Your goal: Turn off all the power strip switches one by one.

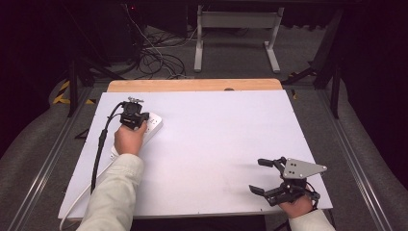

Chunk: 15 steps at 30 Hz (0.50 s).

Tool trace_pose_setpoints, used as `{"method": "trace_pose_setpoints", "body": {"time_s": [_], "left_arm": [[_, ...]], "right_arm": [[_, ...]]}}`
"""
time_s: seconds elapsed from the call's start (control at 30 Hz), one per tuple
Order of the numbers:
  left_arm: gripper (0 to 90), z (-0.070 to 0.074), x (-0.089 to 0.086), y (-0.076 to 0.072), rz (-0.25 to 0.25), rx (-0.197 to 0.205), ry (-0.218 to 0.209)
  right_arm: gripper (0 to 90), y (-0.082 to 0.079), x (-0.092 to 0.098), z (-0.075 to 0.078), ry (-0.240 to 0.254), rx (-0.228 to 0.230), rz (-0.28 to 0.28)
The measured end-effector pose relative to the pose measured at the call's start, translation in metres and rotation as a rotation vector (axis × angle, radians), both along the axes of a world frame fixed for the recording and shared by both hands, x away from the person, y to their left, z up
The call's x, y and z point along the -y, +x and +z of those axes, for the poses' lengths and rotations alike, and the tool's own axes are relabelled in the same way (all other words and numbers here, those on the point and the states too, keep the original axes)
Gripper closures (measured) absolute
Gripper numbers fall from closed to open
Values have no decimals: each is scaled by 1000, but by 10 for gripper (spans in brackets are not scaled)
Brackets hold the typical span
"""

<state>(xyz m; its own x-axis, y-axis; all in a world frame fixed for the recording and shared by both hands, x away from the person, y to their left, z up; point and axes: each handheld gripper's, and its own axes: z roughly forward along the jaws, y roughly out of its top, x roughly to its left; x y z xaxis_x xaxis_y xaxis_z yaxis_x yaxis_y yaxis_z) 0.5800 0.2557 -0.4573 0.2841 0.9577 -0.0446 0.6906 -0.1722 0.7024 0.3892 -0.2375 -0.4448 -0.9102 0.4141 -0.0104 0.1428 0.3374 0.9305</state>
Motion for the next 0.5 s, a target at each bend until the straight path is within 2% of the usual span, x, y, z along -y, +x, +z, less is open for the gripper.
{"method": "trace_pose_setpoints", "body": {"time_s": [0.03,0.07,0.1,0.17,0.2,0.27,0.33,0.4,0.47,0.5], "left_arm": [[900,1,-1,0,-5,-3,3],[900,3,-2,-3,-5,16,-7],[900,4,-3,-4,0,5,-30],[900,9,-6,-11,-19,53,-89],[900,13,-7,-14,-39,61,-115],[900,22,-8,-20,-67,89,-135],[900,30,-9,-26,-84,98,-144],[896,37,-10,-34,-101,114,-133],[796,45,-12,-41,-107,133,-142],[791,48,-13,-45,-121,145,-147]], "right_arm": [[120,0,0,0,1,1,2],[120,0,1,0,3,2,0],[119,0,2,0,5,4,-2],[120,1,2,0,8,2,-4],[120,1,1,0,8,1,-5],[120,2,0,0,5,-2,-1],[120,1,0,1,0,4,-4],[120,0,1,1,7,9,-8],[120,-1,2,2,8,10,-15],[120,-1,2,2,10,11,-17]]}}
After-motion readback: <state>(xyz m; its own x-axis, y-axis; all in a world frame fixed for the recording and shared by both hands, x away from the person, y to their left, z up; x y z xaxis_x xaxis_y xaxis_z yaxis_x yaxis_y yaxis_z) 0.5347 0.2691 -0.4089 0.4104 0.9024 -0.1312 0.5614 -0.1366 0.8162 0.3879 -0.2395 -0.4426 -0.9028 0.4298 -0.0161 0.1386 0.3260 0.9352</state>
